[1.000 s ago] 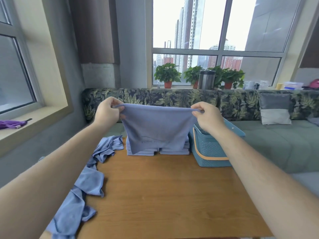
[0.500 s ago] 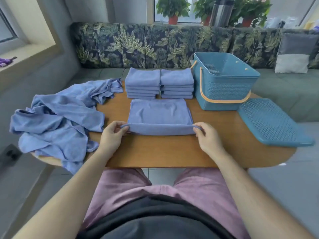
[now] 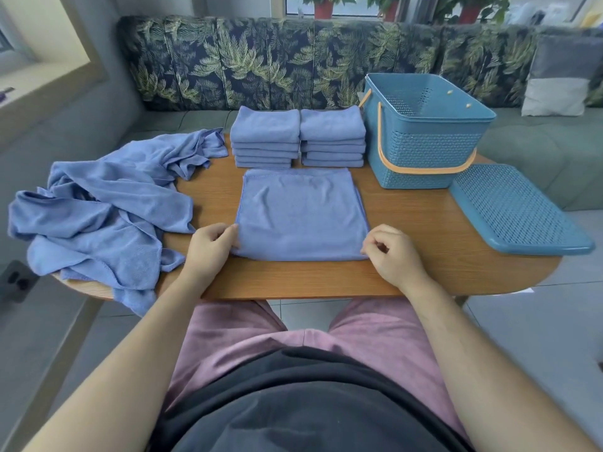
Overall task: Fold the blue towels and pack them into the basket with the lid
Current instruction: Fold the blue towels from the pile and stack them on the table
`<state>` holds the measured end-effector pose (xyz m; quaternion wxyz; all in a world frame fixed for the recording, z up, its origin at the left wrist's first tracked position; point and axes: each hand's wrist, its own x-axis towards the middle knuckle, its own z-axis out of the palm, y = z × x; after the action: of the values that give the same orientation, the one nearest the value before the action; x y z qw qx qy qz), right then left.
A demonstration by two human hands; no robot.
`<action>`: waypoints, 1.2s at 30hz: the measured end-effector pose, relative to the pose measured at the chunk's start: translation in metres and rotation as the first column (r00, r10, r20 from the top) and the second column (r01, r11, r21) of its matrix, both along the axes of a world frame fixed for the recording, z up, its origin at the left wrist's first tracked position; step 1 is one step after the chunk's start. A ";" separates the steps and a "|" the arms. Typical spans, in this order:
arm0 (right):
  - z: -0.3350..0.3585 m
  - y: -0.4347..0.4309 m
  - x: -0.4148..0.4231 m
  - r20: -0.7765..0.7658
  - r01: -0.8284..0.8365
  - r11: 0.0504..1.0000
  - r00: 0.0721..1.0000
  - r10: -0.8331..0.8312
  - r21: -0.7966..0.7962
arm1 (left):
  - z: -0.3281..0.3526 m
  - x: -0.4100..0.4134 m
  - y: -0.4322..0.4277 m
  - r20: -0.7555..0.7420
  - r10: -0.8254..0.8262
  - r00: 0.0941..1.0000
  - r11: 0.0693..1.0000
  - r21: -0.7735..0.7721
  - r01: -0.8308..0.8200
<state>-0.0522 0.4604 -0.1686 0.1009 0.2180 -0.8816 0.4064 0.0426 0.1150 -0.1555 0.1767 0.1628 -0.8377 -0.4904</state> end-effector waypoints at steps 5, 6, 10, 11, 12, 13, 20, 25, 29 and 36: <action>0.009 -0.022 0.006 -0.298 0.163 0.958 0.951 -0.088 0.237 | -0.006 -0.008 0.013 -0.124 0.032 0.992 0.812 -0.575 -0.098; 0.013 -0.032 0.003 -0.322 0.167 0.949 0.944 -0.076 0.267 | -0.003 -0.015 0.019 -0.146 0.010 0.989 0.763 -0.638 -0.102; 0.025 -0.073 -0.017 -0.028 0.050 0.854 0.999 -0.041 0.518 | 0.000 -0.059 0.045 0.122 -0.103 0.987 0.708 -0.689 0.159; 0.023 -0.080 -0.021 0.061 0.002 0.819 0.997 -0.045 0.574 | -0.003 -0.067 0.049 0.220 -0.120 0.968 0.700 -0.672 0.240; 0.018 -0.085 -0.023 0.132 -0.040 0.784 0.990 -0.053 0.619 | -0.007 -0.072 0.052 0.309 -0.126 0.943 0.690 -0.655 0.306; 0.013 -0.087 -0.023 0.177 -0.069 0.758 0.982 -0.062 0.649 | -0.012 -0.073 0.054 0.371 -0.126 0.920 0.685 -0.638 0.351; 0.012 -0.068 0.032 0.188 -0.098 0.693 0.981 -0.055 0.714 | -0.017 -0.012 0.067 0.408 -0.107 0.906 0.670 -0.644 0.369; 0.026 -0.079 0.021 0.086 -0.036 0.743 0.996 -0.029 0.668 | 0.000 -0.032 0.067 0.299 -0.146 0.943 0.677 -0.665 0.315; 0.013 -0.090 0.002 0.192 -0.096 0.725 0.980 -0.051 0.682 | -0.011 -0.057 0.059 0.458 -0.162 0.874 0.663 -0.605 0.440; 0.017 -0.063 0.033 0.009 -0.004 0.767 1.000 -0.002 0.641 | -0.015 -0.003 0.075 0.360 -0.166 0.918 0.629 -0.678 0.379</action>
<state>-0.0189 0.3971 -0.1512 0.0163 0.2379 -0.9676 0.0824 0.0401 0.1901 -0.1708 0.0374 0.0112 -0.9936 -0.1061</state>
